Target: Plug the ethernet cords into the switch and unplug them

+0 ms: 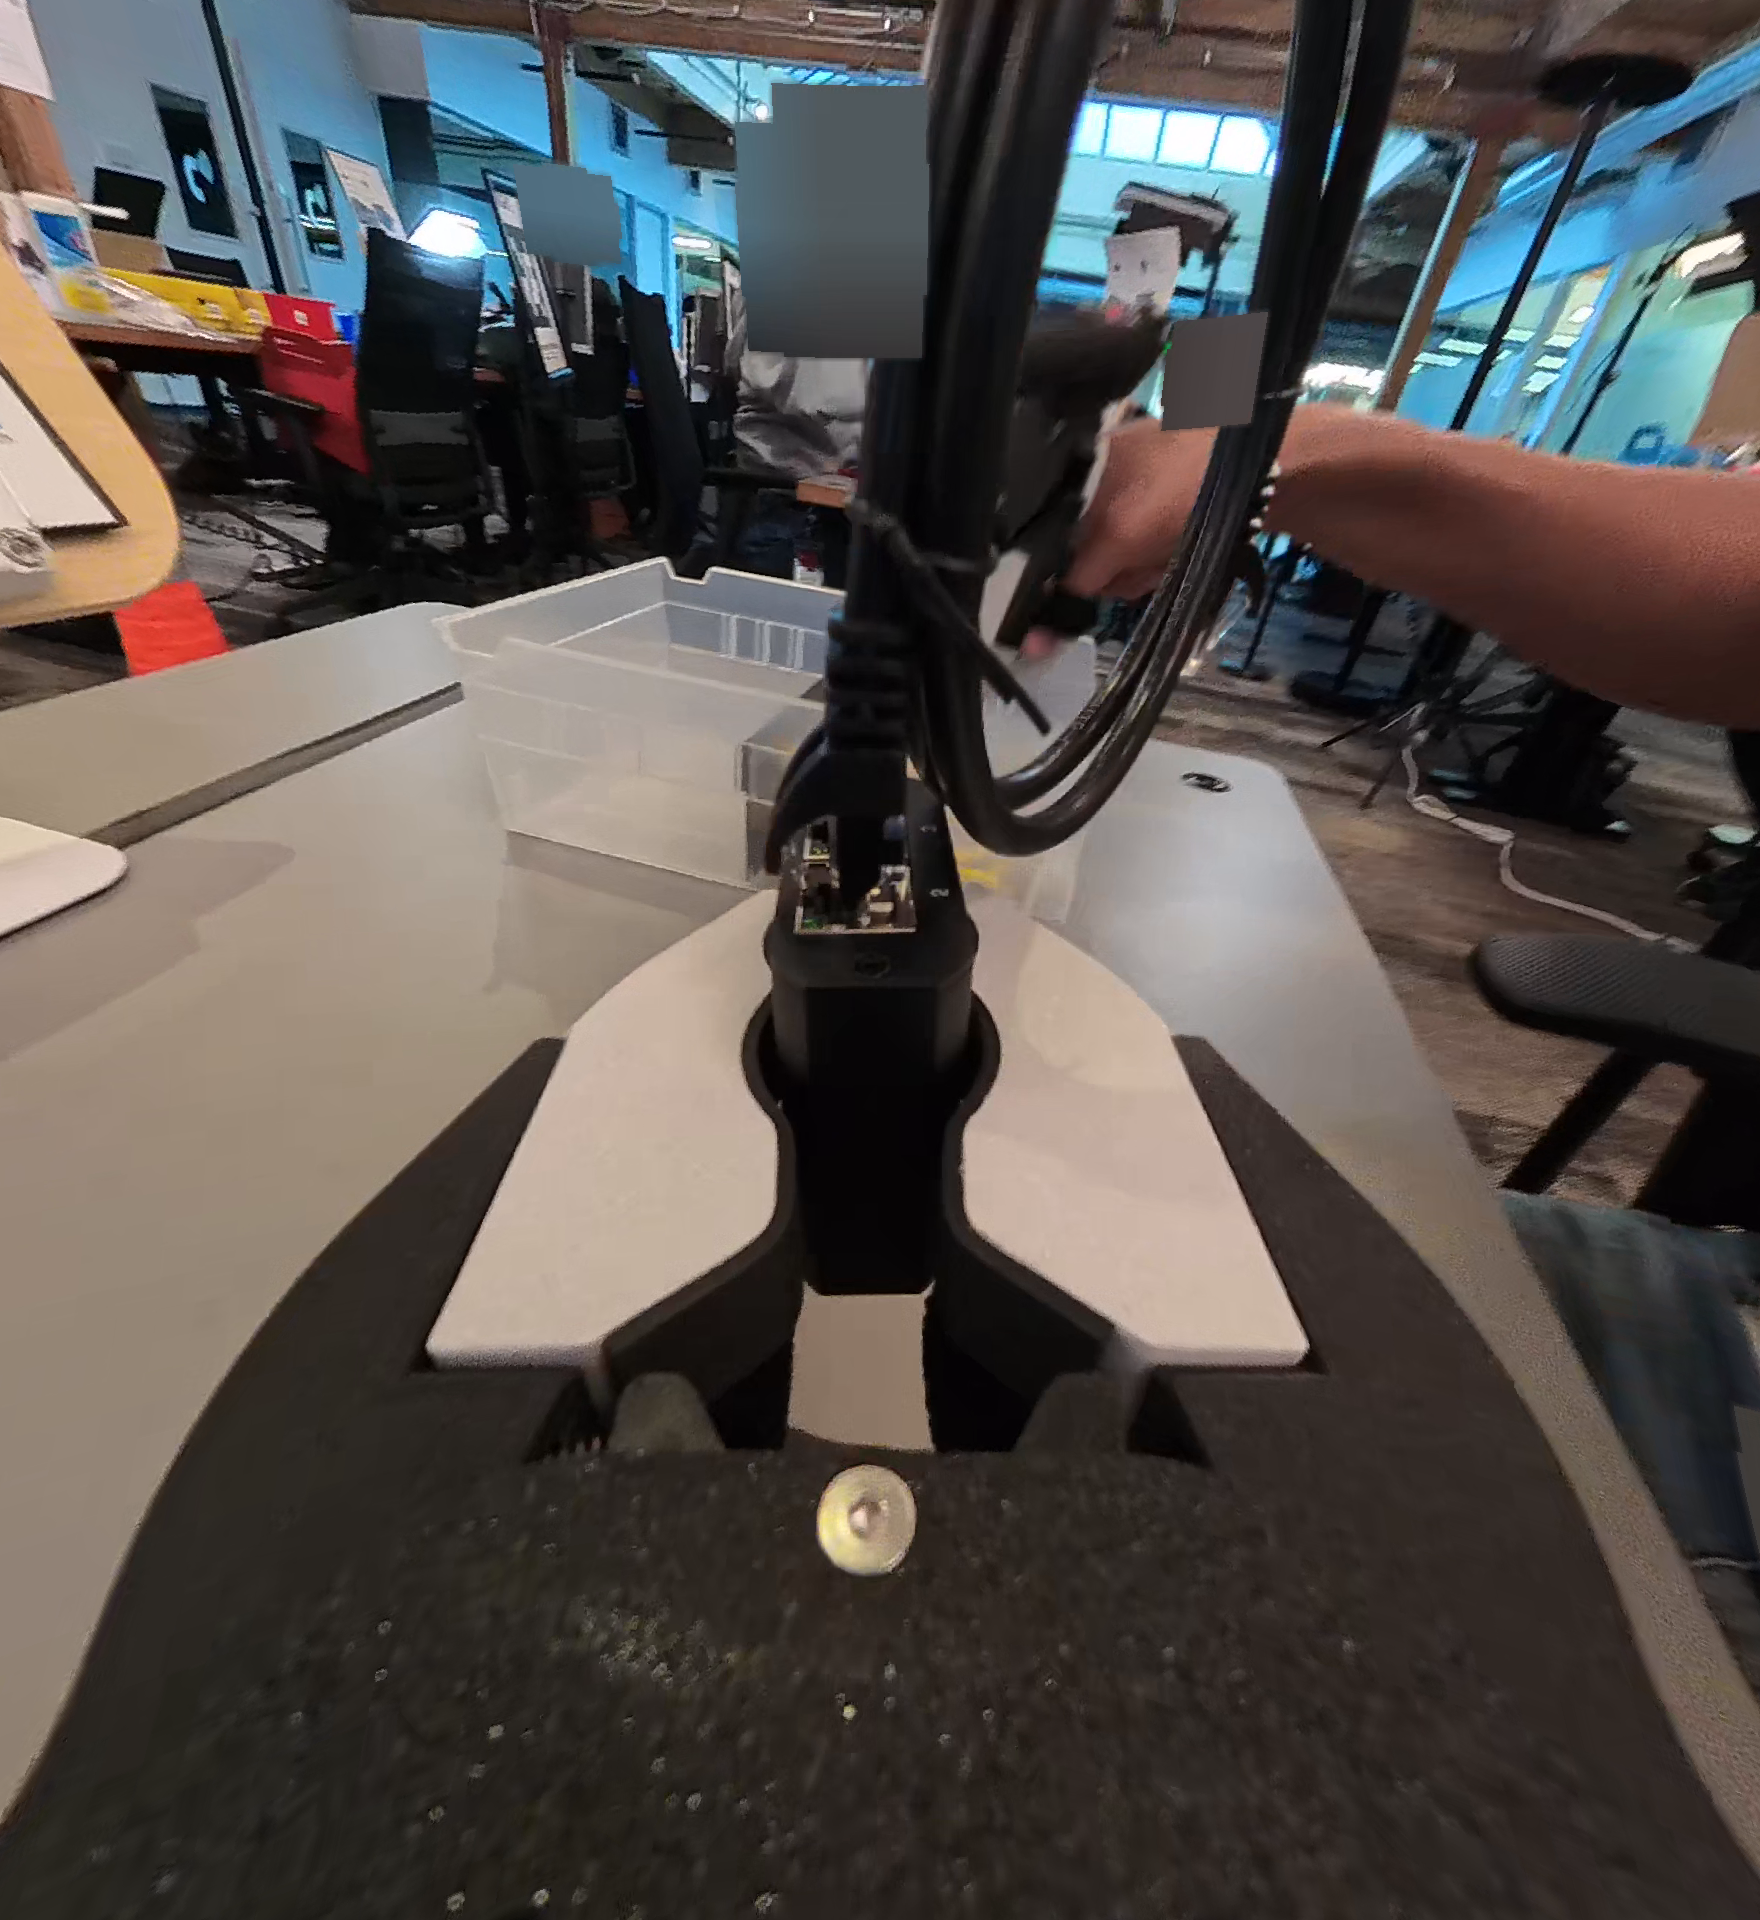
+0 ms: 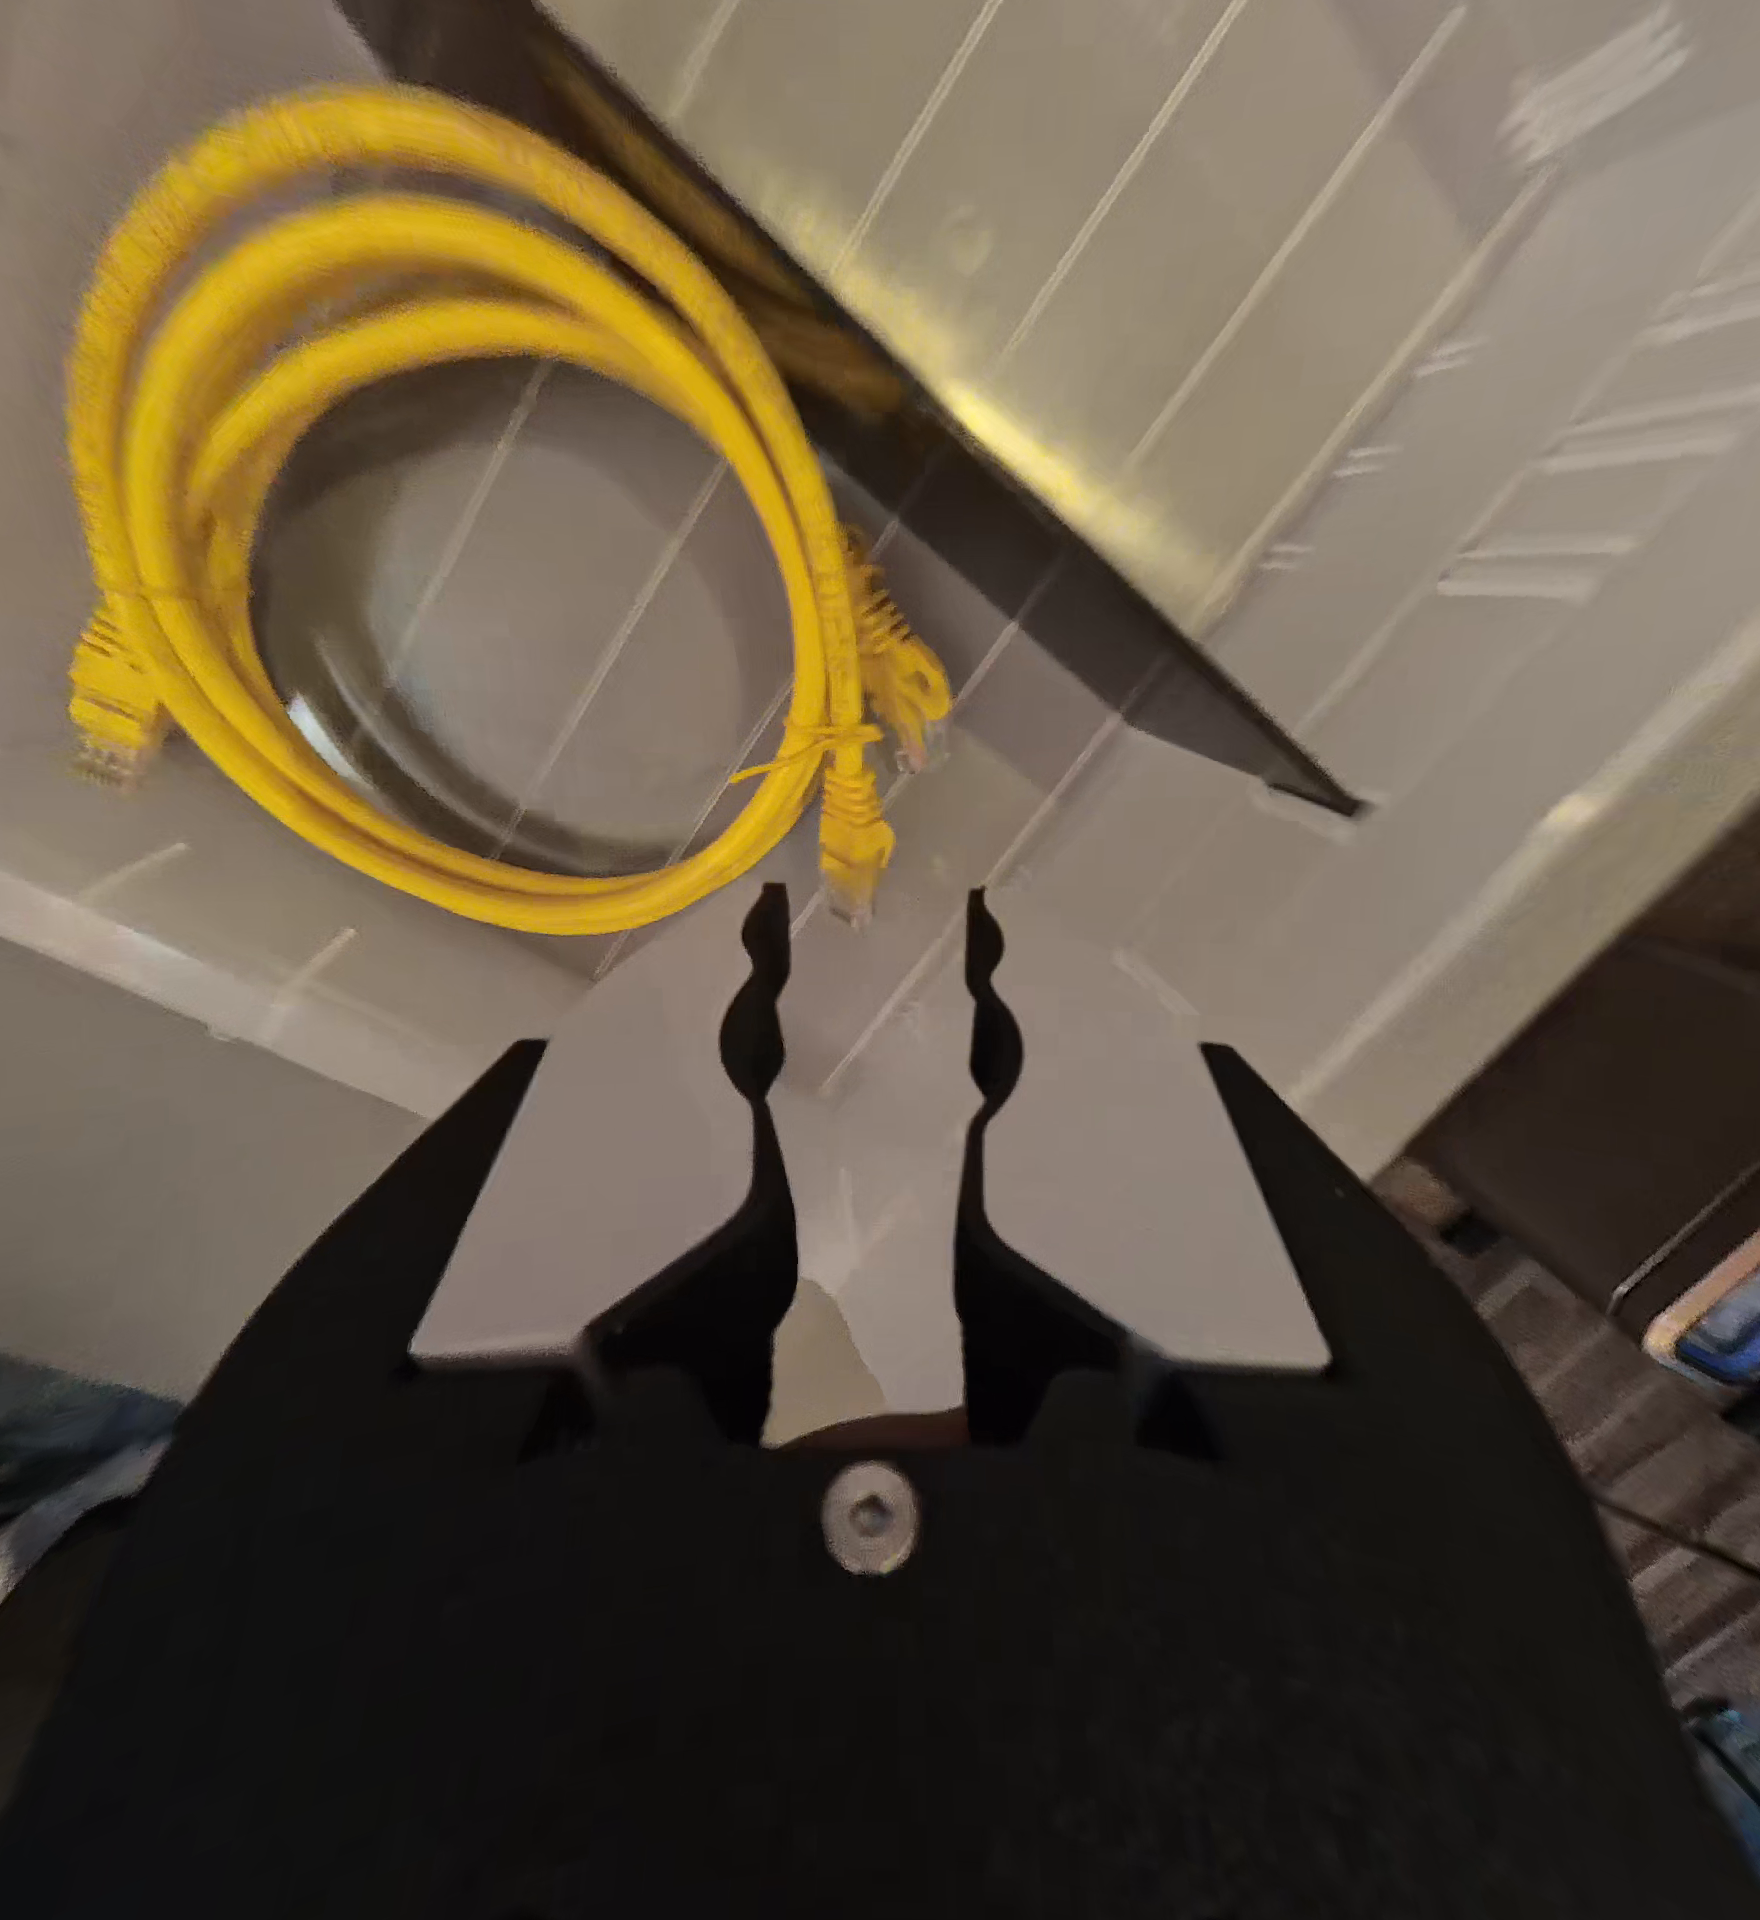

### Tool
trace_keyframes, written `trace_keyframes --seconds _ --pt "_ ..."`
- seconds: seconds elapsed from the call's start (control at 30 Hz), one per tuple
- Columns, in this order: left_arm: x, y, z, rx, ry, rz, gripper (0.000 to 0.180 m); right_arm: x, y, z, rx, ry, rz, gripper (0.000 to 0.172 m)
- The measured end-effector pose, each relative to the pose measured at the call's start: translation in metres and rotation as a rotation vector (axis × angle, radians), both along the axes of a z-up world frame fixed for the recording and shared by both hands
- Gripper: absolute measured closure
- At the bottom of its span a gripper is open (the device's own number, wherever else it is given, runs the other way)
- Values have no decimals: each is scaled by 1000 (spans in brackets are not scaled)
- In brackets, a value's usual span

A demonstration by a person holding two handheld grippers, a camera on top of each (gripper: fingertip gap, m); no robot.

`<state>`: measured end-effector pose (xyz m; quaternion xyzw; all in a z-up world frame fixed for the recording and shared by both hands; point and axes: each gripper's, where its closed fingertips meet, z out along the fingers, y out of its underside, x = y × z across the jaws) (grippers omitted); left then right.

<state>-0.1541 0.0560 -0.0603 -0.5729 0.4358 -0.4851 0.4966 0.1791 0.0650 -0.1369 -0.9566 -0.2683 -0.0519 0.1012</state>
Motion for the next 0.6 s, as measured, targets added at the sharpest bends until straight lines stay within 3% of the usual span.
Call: trace_keyframes --seconds 0.1,0.27,0.33,0.53,0.6 --pt "0 0 -3 72 26 11 155 -25 5 47 232 82 31 135" --pt "5 -23 3 187 -10 -72 155 -167 -19 112 518 696 436 131" --pt "6 -37 11 197 -58 -134 155 -216 -37 119 567 862 637 128" --pt "10 -68 17 200 -103 -275 155 -298 -35 129 702 986 862 141" --pt "12 -75 13 212 -83 -304 155 -319 -44 129 643 1029 959 139"
